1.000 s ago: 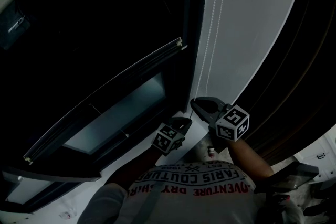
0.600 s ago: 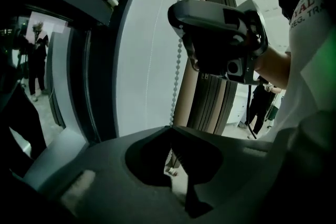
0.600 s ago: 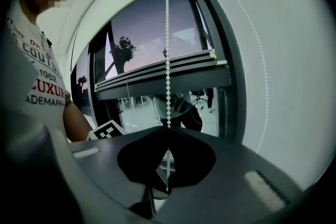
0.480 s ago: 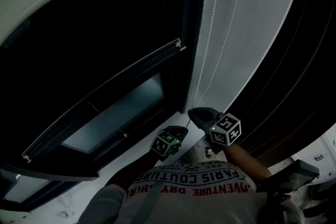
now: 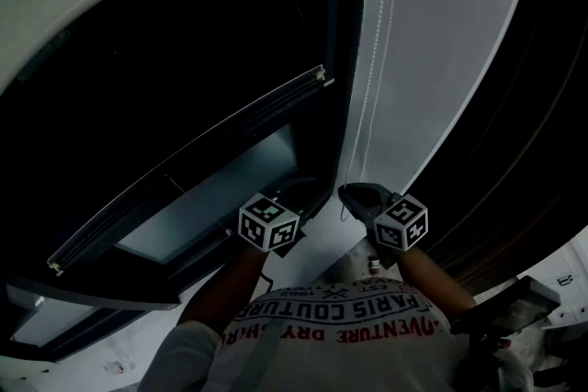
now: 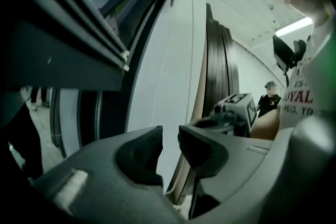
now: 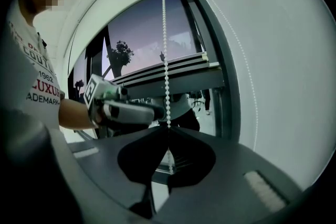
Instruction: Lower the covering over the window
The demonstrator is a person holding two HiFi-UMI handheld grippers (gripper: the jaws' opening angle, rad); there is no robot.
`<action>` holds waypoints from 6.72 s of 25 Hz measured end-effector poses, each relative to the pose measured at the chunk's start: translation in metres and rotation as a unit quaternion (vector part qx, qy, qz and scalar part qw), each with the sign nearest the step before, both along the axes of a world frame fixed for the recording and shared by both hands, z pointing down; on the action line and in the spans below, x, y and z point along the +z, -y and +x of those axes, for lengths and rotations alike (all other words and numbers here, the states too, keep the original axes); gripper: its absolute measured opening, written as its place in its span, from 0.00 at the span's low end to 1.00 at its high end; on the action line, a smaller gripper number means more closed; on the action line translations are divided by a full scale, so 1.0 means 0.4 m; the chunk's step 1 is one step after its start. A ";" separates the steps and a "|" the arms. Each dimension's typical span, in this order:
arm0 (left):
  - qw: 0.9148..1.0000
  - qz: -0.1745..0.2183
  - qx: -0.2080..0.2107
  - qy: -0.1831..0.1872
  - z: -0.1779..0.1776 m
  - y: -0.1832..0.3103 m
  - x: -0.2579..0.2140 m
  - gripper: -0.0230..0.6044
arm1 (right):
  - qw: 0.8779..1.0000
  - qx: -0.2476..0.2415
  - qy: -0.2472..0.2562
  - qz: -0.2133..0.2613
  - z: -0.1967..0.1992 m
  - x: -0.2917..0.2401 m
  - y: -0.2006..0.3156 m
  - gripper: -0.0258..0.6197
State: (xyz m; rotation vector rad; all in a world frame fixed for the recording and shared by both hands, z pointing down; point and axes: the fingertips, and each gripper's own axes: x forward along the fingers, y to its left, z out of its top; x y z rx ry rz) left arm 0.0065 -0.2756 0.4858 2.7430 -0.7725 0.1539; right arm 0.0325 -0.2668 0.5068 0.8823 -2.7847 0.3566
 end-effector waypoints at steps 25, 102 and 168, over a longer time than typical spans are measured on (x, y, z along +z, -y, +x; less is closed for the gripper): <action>0.990 0.133 0.047 -0.004 0.124 0.025 -0.439 0.06 | 1.000 -0.005 0.004 -0.004 -0.020 0.020 -0.034 0.05; 0.992 -0.049 0.063 0.099 0.137 -0.087 0.217 0.05 | 0.996 -0.016 0.033 0.080 0.031 -0.273 0.014 0.04; 0.995 0.098 0.025 0.025 0.157 0.023 -0.182 0.05 | 0.991 -0.007 -0.037 -0.126 0.034 0.267 -0.045 0.04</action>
